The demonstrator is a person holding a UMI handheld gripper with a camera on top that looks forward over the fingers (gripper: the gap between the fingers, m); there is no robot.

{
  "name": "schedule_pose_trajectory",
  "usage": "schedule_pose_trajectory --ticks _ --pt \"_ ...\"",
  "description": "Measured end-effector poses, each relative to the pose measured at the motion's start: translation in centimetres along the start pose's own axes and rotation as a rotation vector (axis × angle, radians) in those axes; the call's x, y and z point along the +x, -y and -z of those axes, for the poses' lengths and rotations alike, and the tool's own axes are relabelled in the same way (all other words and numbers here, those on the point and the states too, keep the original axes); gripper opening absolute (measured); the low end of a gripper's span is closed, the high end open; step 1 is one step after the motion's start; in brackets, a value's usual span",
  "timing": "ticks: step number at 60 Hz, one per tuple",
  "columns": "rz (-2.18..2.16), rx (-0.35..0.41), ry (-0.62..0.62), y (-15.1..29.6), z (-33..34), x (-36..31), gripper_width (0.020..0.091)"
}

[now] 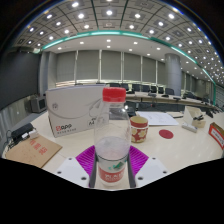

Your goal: Pour water

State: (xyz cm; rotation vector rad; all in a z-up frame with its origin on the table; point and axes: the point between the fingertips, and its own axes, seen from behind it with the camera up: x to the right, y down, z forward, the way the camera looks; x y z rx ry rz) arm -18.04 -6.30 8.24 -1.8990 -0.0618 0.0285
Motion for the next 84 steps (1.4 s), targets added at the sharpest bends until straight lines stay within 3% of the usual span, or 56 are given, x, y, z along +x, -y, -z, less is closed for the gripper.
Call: schedule_pose_trajectory --ticks 7,15,24,42,67,84 --pt "0.008 -0.010 0.006 0.4 0.6 -0.8 0.0344" --pt "-0.029 -0.007 0.072 2.4 0.5 -3.2 0.0345" --pt "-0.221 0.035 0.178 7.8 -0.3 -5.7 0.0343" --pt "-1.133 0.024 0.487 18.2 -5.4 -6.4 0.0343" --pt "-1.930 -0.040 0.570 17.5 -14.6 -1.9 0.0341" --pt "-1.885 -0.076 0.548 16.8 -15.0 -1.2 0.0343"
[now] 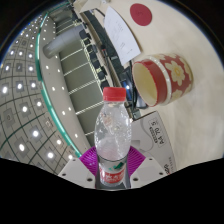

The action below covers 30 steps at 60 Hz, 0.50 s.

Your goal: Pour water

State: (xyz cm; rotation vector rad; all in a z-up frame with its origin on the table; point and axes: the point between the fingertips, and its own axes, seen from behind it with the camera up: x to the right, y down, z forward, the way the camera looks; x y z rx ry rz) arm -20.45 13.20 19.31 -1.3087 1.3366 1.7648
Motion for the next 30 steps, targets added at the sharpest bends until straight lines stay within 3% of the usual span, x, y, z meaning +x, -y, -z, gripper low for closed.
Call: schedule_pose_trajectory --ticks 13,23,30 --pt "0.519 -0.002 -0.047 1.1 1.3 -5.6 0.0345" --pt "1.039 0.076 -0.064 5.4 4.3 -13.4 0.0345" --pt "1.383 0.147 -0.141 10.7 5.3 -15.3 0.0343"
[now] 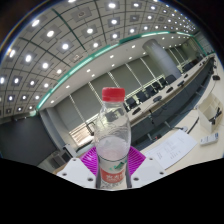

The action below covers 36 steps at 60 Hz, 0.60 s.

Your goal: Pour water

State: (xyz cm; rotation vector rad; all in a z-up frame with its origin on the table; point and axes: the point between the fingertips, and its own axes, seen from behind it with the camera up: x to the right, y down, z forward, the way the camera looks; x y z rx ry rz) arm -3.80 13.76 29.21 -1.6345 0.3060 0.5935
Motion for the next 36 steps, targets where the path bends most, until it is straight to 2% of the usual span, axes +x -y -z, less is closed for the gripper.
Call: schedule_pose_trajectory --ticks 6,13,16,22,23,29,32,34,36 --pt "0.274 -0.010 -0.112 0.4 0.4 5.9 0.0343" --pt "0.495 -0.066 -0.217 -2.5 -0.2 13.3 0.0342" --pt "0.536 -0.107 -0.243 -3.3 0.1 14.5 0.0344" --pt "0.578 -0.175 -0.273 -6.5 0.1 17.7 0.0343" --pt "0.587 -0.180 -0.279 -8.3 -1.3 19.5 0.0343" --pt "0.593 -0.229 -0.283 -9.5 -0.4 21.8 0.0347" --pt "0.601 -0.243 -0.285 -10.3 -0.4 22.7 0.0347" --pt "0.603 -0.213 -0.276 -10.5 -0.8 22.4 0.0348" --pt "0.602 -0.214 -0.280 -10.6 -0.7 22.7 0.0350"
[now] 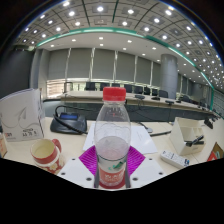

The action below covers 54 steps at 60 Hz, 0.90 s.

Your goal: Pour water

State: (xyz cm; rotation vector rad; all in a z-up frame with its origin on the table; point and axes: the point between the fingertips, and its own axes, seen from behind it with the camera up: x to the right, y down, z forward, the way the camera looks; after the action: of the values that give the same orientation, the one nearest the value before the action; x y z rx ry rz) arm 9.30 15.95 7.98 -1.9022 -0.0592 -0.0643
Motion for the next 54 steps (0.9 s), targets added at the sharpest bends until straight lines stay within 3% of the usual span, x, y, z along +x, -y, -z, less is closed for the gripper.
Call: schedule_pose_trajectory --ticks 4,9,12,16,19,23,41,54 --pt "-0.025 0.007 0.003 0.4 -0.4 0.5 0.0389" --pt "-0.046 0.011 0.002 0.1 0.0 0.3 0.0509" --pt "-0.039 -0.025 -0.011 -0.6 0.1 0.6 0.0584" --pt "-0.051 -0.084 -0.009 -1.7 0.8 0.5 0.0876" --pt "-0.074 -0.118 -0.022 -2.1 1.9 0.5 0.0821" --pt "-0.086 -0.156 -0.064 -2.2 4.0 0.8 0.0865" --pt "-0.034 -0.187 -0.024 2.4 22.5 -4.2 0.0859" --pt "0.052 -0.238 0.030 2.6 35.3 -8.7 0.0857"
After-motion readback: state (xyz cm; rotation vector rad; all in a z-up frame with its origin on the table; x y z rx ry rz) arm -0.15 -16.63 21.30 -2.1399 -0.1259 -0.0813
